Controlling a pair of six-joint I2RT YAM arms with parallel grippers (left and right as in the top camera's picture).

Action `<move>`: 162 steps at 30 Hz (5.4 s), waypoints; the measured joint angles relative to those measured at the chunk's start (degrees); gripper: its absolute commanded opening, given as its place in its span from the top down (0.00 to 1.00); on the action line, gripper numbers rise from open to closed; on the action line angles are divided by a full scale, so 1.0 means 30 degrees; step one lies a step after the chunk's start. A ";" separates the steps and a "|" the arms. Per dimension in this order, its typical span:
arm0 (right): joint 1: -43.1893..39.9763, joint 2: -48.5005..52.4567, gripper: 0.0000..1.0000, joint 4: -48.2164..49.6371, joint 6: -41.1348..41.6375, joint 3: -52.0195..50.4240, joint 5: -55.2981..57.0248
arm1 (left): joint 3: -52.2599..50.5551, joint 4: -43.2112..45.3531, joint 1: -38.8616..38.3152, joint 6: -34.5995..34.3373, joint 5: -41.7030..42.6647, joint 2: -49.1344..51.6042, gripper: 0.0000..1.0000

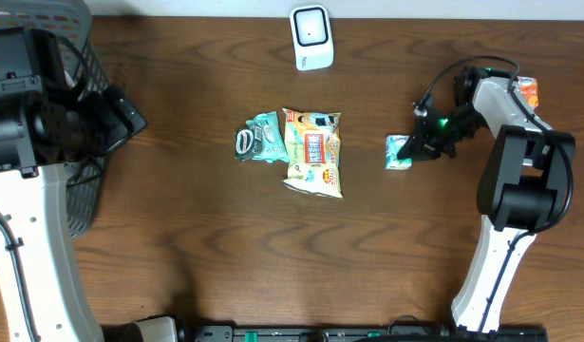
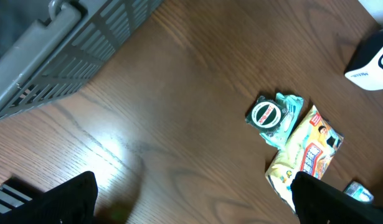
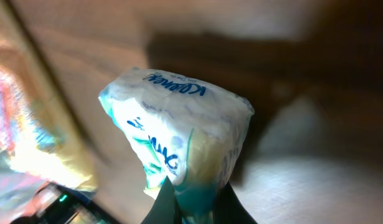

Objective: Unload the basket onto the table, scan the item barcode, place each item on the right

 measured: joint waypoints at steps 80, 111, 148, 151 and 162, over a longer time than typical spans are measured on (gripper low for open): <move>1.0819 0.3330 0.99 1.9001 -1.1956 0.8291 1.9198 | 0.0000 0.0000 -0.0007 0.0000 0.0000 0.0000 0.02; -0.2215 0.1355 0.01 0.4641 -0.1530 0.8670 1.6691 | 0.0000 0.0000 -0.0007 0.0000 0.0000 0.0000 0.02; 1.3034 0.1333 0.99 -0.3147 0.7155 0.6084 0.8488 | 0.0000 0.0000 -0.0007 0.0000 0.0007 0.0000 0.02; 1.3923 0.1180 0.99 -0.2390 0.7322 0.4510 0.9049 | 0.0000 0.0000 -0.0007 0.0000 0.0000 0.0000 0.02; 1.4702 0.0087 0.99 -0.3140 0.7635 0.4998 0.9275 | 0.0000 0.0000 -0.0007 0.0000 0.0000 0.0000 0.02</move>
